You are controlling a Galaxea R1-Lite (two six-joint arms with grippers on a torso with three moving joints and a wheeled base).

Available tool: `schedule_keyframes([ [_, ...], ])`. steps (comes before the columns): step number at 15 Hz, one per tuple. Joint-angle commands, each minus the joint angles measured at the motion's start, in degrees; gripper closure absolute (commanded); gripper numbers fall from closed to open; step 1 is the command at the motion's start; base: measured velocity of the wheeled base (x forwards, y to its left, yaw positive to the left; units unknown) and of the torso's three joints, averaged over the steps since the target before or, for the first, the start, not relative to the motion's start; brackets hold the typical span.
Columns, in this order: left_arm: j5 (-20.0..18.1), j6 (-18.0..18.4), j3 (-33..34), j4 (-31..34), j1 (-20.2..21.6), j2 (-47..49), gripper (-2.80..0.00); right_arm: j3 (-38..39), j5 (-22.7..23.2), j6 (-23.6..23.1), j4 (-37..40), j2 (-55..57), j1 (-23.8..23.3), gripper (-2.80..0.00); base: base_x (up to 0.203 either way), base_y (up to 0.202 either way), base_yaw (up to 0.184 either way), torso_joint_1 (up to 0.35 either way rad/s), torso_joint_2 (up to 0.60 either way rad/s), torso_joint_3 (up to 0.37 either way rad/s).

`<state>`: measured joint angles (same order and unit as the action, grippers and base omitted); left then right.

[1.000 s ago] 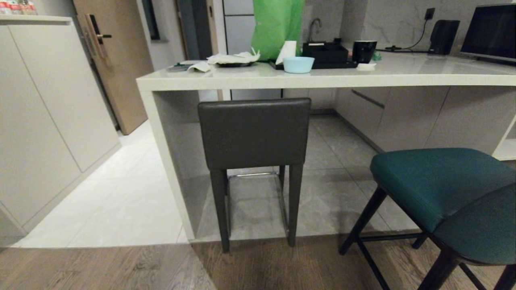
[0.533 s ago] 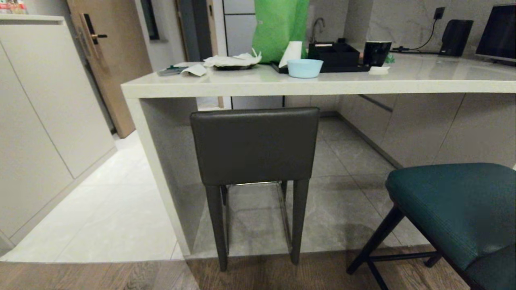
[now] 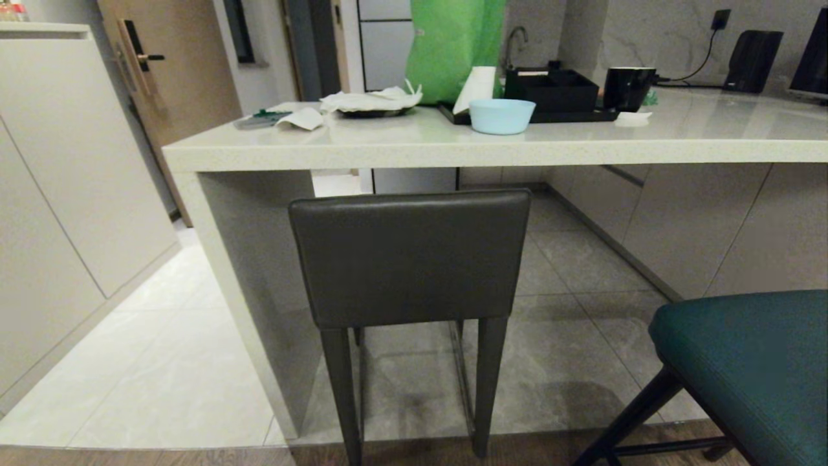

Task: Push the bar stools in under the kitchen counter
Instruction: Pull the gray chair out from under the dining table

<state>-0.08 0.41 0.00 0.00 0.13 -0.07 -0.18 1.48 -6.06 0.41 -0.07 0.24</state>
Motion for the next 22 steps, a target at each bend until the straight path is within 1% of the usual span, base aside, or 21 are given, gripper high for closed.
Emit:
schedule_keyframes([
  [1, -0.01, 0.02, 0.18, 0.00, 0.03, 0.07, 0.00, 0.01, 0.02, -0.06, 0.02, -0.01, 0.02, 0.00, 0.000, 0.000, 0.000, 0.000, 0.00, 0.000],
  [6, -0.09, 0.02, 0.18, -0.01, -0.05, 0.07, 0.00, 0.01, 0.02, -0.09, 0.02, 0.07, 0.02, 0.00, 0.000, 0.000, 0.000, 0.000, 0.00, 0.000],
  [11, -0.02, 0.02, 0.18, -0.09, -0.05, 0.07, 0.00, 0.01, 0.02, -0.01, 0.02, 0.07, 0.08, 0.00, 0.001, 0.145, -0.003, 0.003, 0.00, 0.001],
  [16, -0.01, 0.02, 0.18, 0.00, -0.05, 0.07, 0.00, 0.01, 0.02, -0.01, 0.02, 0.07, 0.02, 0.00, 0.000, 0.014, -0.001, 0.000, 0.00, 0.001],
  [18, -0.08, 0.02, 0.18, 0.00, -0.05, 0.07, 0.00, 0.01, 0.02, 0.17, 0.02, 0.07, 0.02, 0.00, 0.117, 0.002, -0.002, 0.001, 0.00, 0.006],
  [22, -0.05, 0.02, 0.18, -0.05, -0.05, 0.07, 0.00, 0.01, 0.02, 0.26, 0.02, 0.07, 0.02, 0.00, 0.196, 0.000, 0.002, 0.003, 0.01, 0.003],
])
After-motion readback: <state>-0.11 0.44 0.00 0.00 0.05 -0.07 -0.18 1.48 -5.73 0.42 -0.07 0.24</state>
